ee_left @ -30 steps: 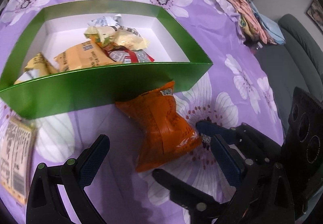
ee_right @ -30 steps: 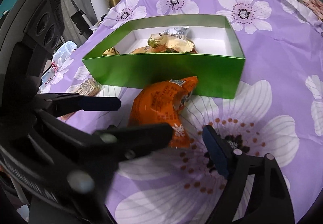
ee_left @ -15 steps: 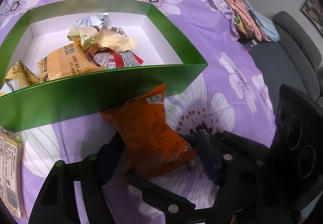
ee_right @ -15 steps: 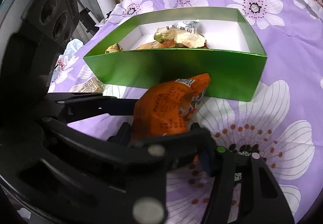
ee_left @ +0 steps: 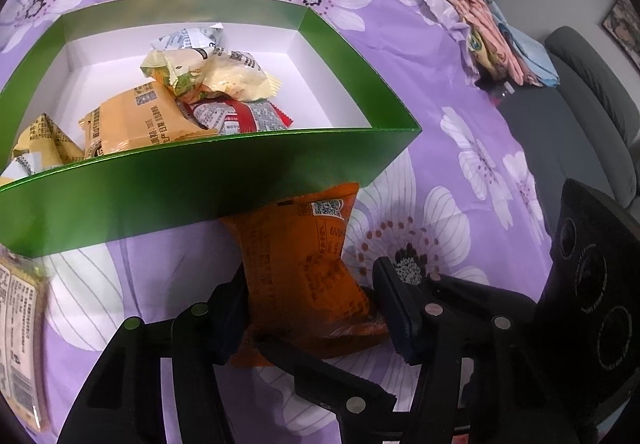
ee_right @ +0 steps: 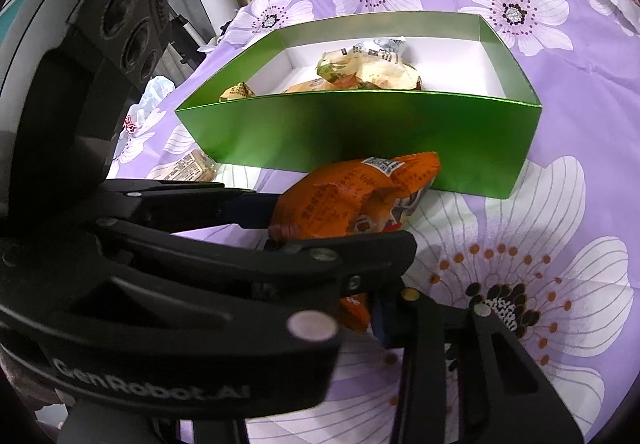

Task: Organize snacks
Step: 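Grasp the orange snack packet with the left gripper, then lift the orange packet with the left gripper over the green box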

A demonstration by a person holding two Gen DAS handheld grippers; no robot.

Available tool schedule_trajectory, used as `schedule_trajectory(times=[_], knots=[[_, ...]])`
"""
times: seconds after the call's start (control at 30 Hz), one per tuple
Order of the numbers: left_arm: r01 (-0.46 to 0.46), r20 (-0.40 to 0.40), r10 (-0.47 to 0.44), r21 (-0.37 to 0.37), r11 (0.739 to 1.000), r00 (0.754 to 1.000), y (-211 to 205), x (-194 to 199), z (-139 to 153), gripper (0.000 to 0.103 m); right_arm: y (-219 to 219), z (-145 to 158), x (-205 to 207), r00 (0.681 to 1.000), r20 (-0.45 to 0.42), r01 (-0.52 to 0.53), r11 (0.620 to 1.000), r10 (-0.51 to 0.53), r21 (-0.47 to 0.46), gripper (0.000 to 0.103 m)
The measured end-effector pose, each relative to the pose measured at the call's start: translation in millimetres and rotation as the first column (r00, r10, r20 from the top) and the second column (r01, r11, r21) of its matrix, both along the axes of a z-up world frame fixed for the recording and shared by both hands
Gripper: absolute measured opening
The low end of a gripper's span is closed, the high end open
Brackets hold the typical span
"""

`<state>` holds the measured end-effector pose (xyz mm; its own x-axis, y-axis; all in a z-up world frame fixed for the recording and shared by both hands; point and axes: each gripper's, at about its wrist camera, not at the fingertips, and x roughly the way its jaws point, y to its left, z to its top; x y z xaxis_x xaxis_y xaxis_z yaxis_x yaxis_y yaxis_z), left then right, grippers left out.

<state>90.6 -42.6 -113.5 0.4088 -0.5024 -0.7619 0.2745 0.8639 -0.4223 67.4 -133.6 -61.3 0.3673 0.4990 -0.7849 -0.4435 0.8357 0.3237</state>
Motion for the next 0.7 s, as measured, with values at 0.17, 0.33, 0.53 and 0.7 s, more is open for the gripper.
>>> schedule_trajectory(times=[0.17,0.33,0.53,0.7], knots=[[-0.008,0.02,0.008,-0.008,1.0,1.0,5.1,-8.9,7.3,0.059,3.3,4.6,-5.8,1.0,0.006,-0.01,1.0,0.009,0.013,0.035],[0.0,0.072,0.0,-0.005,1.0,0.997,6.6,-22.7,23.1,0.058,8.6,11.7,-14.9,1.0,0.014,-0.025,0.999,0.025,0.029,0.032],[-0.014,0.069,0.013,0.0,1.0,0.998,9.5,-31.0,22.3,0.058,14.3,16.1,-24.2,0.999,0.021,-0.035,0.999,0.034,0.022,0.032],[-0.02,0.096,0.021,-0.008,1.0,0.995,12.9,-40.6,32.3,0.058,16.6,22.2,-30.3,0.998,0.039,-0.044,0.999,0.043,0.021,0.031]])
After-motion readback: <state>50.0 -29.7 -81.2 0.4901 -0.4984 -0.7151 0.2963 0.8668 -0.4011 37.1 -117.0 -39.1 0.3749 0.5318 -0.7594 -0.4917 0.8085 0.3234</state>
